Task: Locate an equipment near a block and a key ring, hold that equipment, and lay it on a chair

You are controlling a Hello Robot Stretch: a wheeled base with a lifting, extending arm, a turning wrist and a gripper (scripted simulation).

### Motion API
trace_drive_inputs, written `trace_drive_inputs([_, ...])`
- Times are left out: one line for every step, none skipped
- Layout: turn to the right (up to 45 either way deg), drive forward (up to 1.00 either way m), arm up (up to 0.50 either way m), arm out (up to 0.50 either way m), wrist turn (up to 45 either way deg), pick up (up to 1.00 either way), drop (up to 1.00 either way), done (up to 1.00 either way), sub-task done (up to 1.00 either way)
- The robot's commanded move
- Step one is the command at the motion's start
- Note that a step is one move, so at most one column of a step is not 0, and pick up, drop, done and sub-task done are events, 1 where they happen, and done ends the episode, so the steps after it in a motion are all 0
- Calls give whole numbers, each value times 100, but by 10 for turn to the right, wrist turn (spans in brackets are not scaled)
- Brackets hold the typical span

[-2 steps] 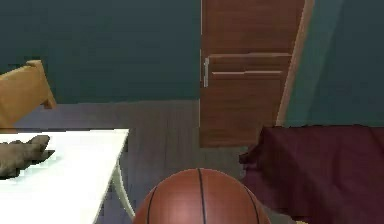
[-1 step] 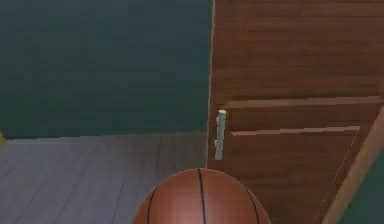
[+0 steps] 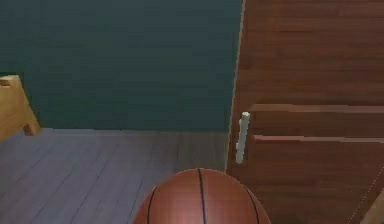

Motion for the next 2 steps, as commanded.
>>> trace_drive_inputs([0, 30, 0, 0, 0, 0, 0, 0, 0])
trace_drive_inputs([-270, 0, 0, 0, 0, 0, 0, 0, 0])
